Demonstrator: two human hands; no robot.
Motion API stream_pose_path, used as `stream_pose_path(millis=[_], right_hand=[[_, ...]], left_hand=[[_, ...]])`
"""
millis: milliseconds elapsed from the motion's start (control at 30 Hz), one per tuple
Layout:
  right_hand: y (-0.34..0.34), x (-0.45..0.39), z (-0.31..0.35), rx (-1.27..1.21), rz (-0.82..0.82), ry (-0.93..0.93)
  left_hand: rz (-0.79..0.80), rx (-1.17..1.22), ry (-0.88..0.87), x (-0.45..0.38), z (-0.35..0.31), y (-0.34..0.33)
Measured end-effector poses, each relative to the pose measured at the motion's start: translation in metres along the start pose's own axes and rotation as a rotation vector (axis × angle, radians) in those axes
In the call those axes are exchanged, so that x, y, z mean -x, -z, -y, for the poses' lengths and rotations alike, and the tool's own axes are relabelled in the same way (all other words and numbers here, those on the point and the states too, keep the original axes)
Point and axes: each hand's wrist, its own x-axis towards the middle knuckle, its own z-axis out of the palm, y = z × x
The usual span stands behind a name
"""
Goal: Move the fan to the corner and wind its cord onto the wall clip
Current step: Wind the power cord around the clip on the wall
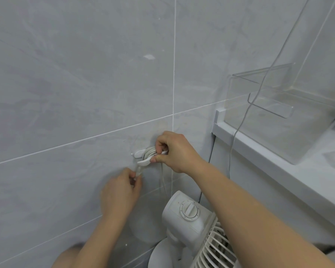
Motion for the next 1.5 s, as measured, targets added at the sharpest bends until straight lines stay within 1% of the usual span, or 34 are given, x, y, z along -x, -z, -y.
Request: stream_pose_path(millis=[500,600,667,767,833,967,1067,1167,1300,1367,1500], right_hand=[[0.000,0.000,-0.002,0.010,-0.001,-0.002],[-0.001,0.000,-0.002,0.017,-0.004,-0.011],[-0.002,0.000,-0.003,0.008,-0.010,-0.017],[-0.002,0.001,-0.003,-0.020,-0.019,-0.017],[-0.002,0.001,-0.004,-0.030,-0.018,-0.024],[0.003,0.002,-0.007,-0.070,0.028,-0.034],[0.008,0.003,-0.009,-0.099,0.043,-0.048],[0.011,0.004,-0.008,-0.102,0.046,-0.053],[0.022,0.005,-0.005,-0.160,-0.035,-0.068],[0.029,0.008,-0.006,-0.151,-0.048,-0.063],[0.032,0.019,-0.011,-0.083,0.103,-0.131]], left_hand=[[-0.042,-0.099,-0.088,0.002,0.032,0.021],[-0.016,-0.089,-0.058,0.005,0.031,0.011],[0.034,-0.040,-0.041,0.005,0.025,0.001],[0.182,0.154,-0.005,0.007,0.003,-0.014],[0.286,0.343,0.060,0.009,-0.019,-0.020],[0.375,0.743,0.230,0.010,-0.057,-0.018],[0.424,0.939,0.352,0.006,-0.069,-0.015],[0.516,1.142,0.473,0.003,-0.074,-0.014],[0.625,1.432,0.590,0.000,-0.079,-0.014],[0.672,1.553,0.606,-0.002,-0.078,-0.015],[0.763,1.634,0.517,0.000,-0.075,-0.016]])
